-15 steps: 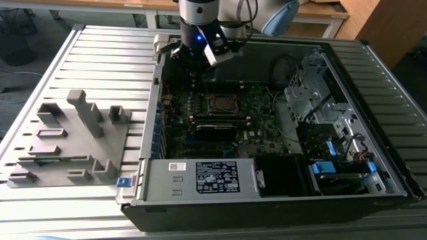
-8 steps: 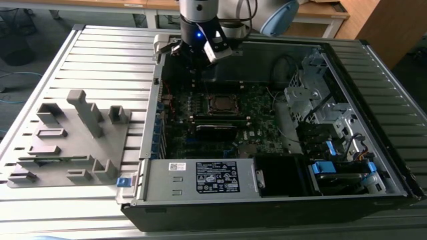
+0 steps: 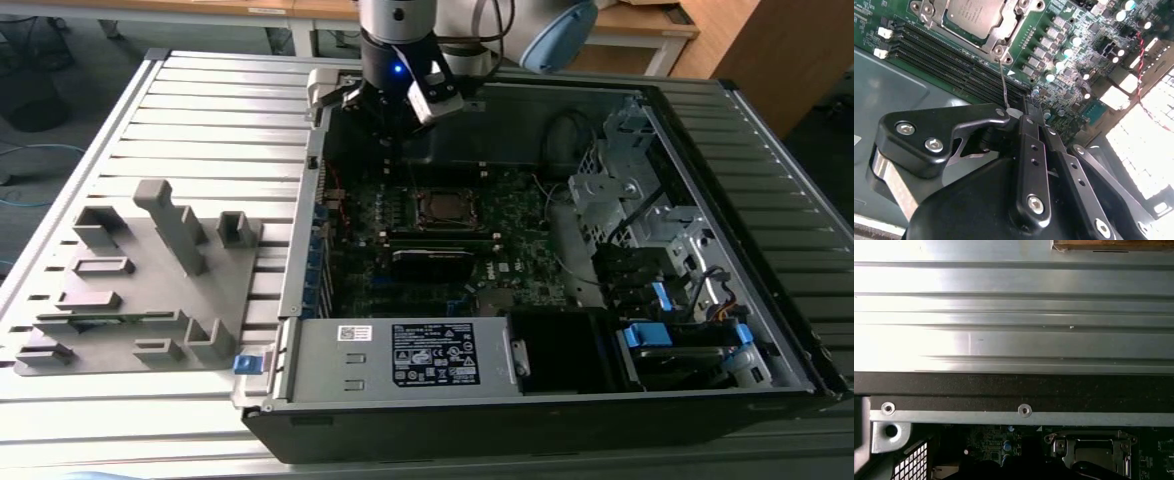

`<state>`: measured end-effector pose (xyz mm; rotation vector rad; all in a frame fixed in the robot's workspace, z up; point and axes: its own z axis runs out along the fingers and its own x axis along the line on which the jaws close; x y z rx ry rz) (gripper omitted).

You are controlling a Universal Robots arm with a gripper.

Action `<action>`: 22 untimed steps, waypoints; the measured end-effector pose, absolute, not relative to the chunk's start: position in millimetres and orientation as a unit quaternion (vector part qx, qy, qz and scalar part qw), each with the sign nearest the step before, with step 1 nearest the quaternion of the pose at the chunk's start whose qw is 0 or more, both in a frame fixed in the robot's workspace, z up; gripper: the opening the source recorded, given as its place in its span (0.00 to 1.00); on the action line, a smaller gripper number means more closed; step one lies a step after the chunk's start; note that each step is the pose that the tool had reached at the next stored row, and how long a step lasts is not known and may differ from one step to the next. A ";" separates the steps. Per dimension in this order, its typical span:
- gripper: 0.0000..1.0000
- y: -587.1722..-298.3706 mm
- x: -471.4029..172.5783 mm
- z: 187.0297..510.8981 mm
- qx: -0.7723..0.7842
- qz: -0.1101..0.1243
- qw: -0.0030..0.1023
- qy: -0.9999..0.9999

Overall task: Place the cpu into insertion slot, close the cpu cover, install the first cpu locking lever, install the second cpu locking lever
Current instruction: 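Install the first cpu locking lever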

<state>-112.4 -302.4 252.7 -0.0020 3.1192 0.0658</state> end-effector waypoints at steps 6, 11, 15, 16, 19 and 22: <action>0.11 -302.4 -104.9 252.7 -0.001 0.021 0.011 1.000; 0.11 -302.4 -96.0 252.7 -0.001 0.021 0.011 1.000; 0.11 -302.4 -88.3 252.6 -0.001 0.021 0.011 1.000; 0.11 -302.4 -86.2 252.6 -0.001 0.021 0.011 1.000; 0.11 -302.4 -80.7 252.6 -0.001 0.021 0.011 1.000; 0.11 -302.4 -79.6 252.6 -0.001 0.021 0.011 1.000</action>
